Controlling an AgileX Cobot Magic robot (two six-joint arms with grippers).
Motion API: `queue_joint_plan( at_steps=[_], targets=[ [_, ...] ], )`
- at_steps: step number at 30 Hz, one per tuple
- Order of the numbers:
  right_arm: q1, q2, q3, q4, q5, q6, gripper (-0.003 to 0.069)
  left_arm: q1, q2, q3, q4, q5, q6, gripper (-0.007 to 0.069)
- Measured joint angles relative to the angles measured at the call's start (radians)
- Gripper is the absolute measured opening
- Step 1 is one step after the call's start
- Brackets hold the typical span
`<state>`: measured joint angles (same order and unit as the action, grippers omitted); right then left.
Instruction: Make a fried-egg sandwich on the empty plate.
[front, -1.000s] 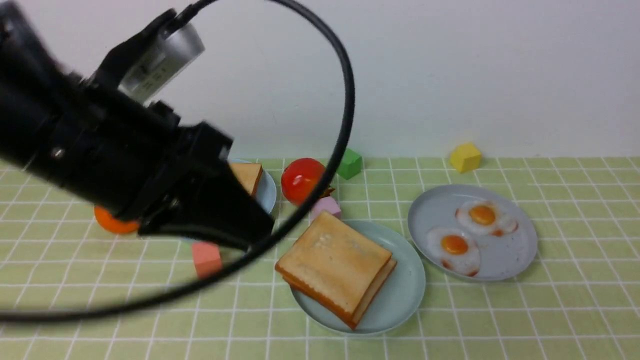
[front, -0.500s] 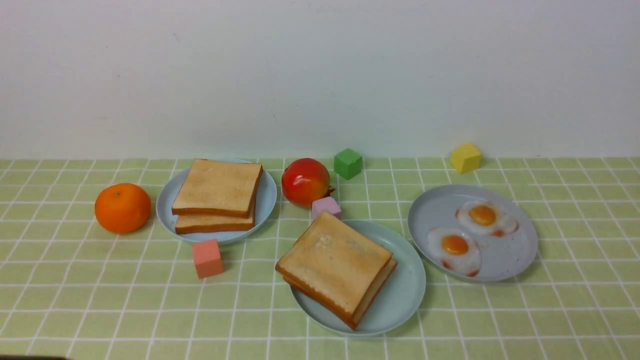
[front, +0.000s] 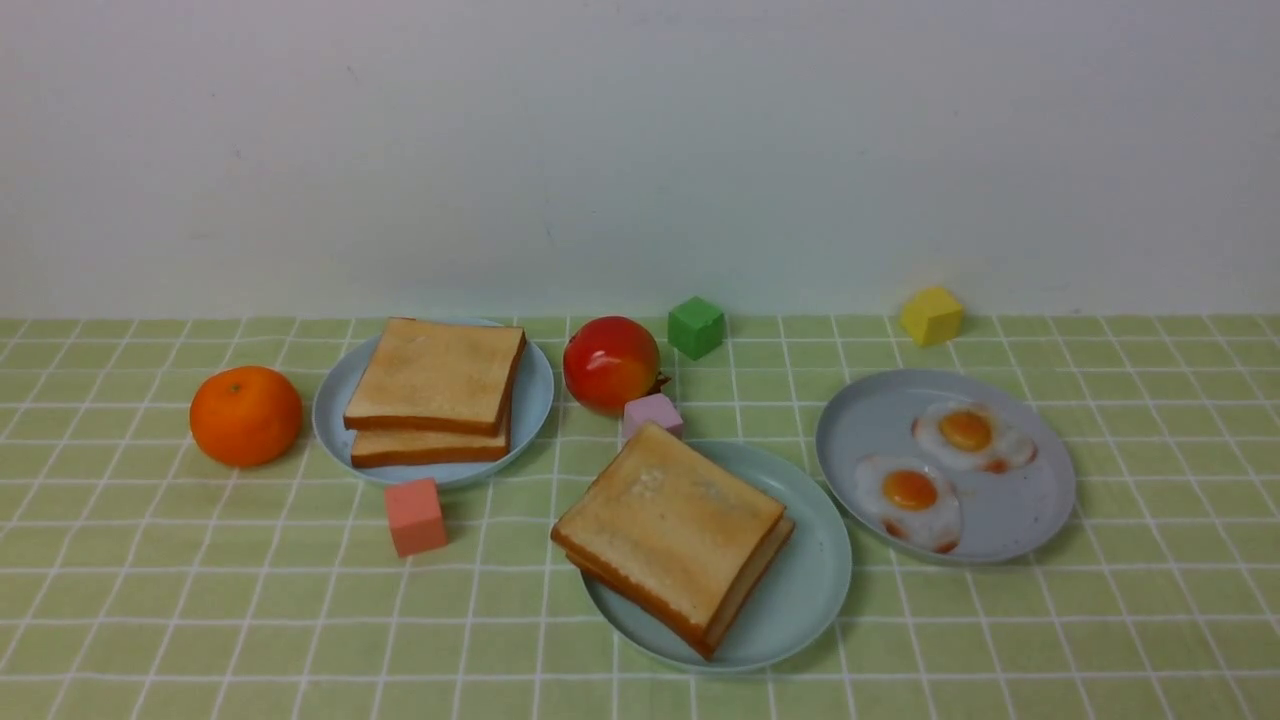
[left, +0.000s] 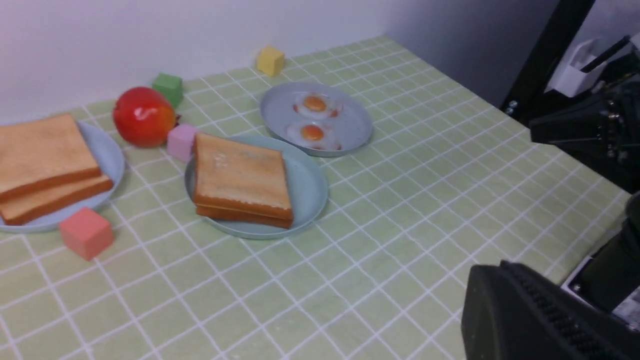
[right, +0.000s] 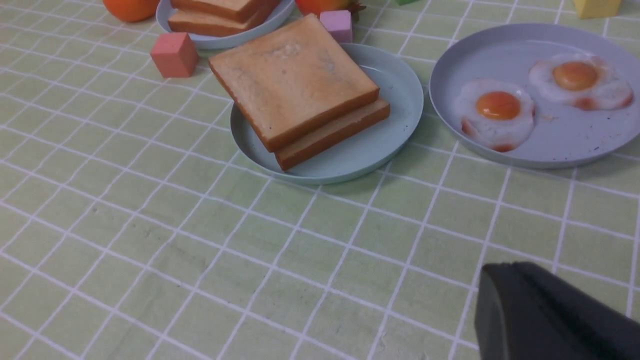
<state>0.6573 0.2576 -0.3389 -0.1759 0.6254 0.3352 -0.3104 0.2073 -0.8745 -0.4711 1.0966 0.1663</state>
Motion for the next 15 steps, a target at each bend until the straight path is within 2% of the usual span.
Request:
queue_joint_plan(
  at_steps=[5, 8, 10, 15],
  targets=[
    [0.0, 0.0, 0.0, 0.0, 0.0, 0.0, 0.0014, 0.0, 0.0, 0.026, 0.089, -0.007, 0.018, -0.0013],
    [0.0, 0.0, 0.0, 0.0, -0.001, 0.0, 0.0017, 0.019, -0.012, 0.118, 0.182, -0.08, -0.025, -0.0013],
    [0.0, 0.0, 0.0, 0.0, -0.001, 0.0, 0.002, 0.066, -0.052, 0.251, 0.3, -0.214, -0.136, -0.0013],
    [0.0, 0.0, 0.0, 0.001, -0.001, 0.0, 0.0028, 0.148, -0.169, 0.52, 0.457, -0.479, -0.383, -0.0013]
  ],
)
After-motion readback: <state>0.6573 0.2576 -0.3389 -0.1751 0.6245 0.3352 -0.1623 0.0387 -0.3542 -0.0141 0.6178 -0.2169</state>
